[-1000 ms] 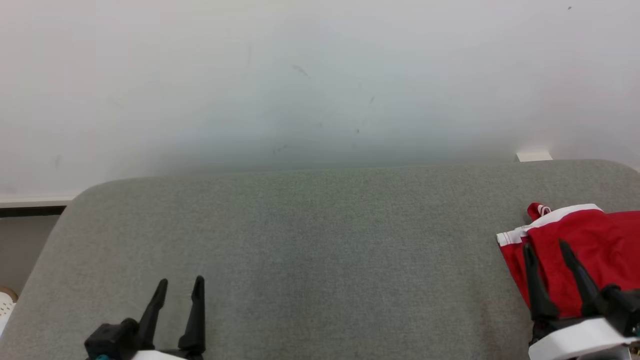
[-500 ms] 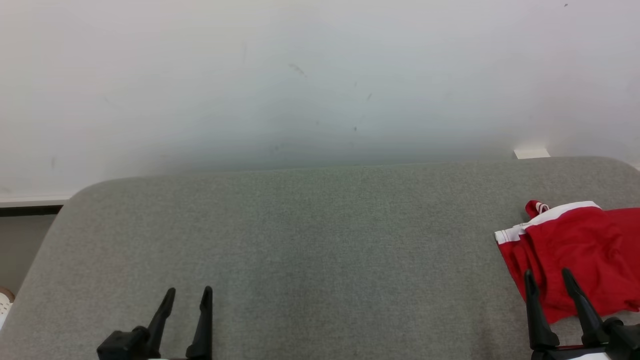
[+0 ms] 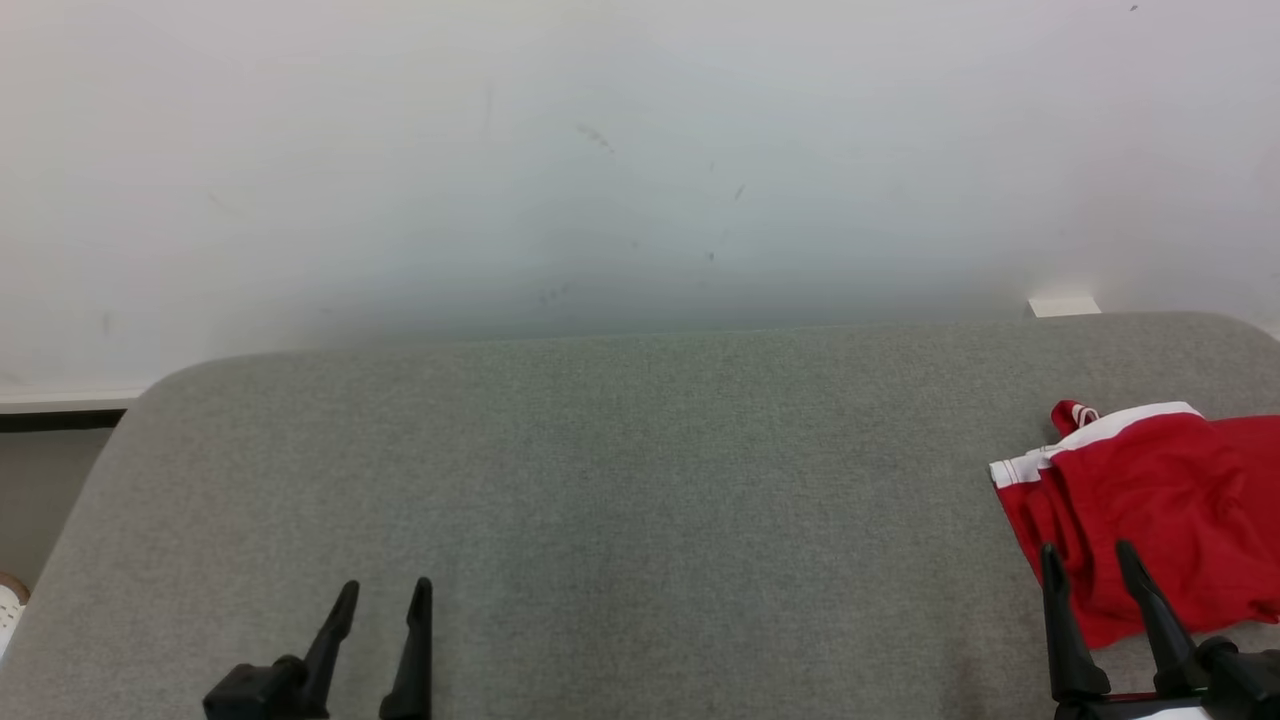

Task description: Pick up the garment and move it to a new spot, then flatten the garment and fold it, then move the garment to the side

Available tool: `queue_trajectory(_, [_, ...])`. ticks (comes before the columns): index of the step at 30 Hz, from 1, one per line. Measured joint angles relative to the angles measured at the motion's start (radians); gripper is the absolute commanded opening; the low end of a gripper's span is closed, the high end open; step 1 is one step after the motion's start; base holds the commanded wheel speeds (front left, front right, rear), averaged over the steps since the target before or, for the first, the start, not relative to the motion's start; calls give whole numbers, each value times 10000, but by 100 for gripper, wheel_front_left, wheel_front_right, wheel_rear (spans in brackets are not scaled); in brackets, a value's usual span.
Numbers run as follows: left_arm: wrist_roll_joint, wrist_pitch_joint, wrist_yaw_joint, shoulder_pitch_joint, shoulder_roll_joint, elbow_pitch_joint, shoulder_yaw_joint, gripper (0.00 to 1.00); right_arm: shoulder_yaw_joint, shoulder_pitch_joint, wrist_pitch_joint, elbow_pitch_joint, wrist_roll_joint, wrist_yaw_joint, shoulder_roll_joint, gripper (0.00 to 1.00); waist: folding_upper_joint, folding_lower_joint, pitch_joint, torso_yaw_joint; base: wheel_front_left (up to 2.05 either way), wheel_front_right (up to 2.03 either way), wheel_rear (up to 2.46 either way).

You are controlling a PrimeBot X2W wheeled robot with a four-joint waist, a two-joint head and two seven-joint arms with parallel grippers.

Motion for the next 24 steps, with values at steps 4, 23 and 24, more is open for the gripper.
queue_trajectory(4, [-2,0,-8,13,-2,127,-90,0,29,11,2,44,25,0,29,0,0,0,-12,-3,0,0,0])
queue_trajectory(23, [-2633,757,-8,176,-121,416,196,0,-211,199,782,389,2502,2,196,0,0,1,70,77,0,0,0])
queue_trajectory(24, [-2801,796,-8,168,-121,405,211,0,-226,196,813,387,2633,2,205,0,0,1,75,82,0,0,0])
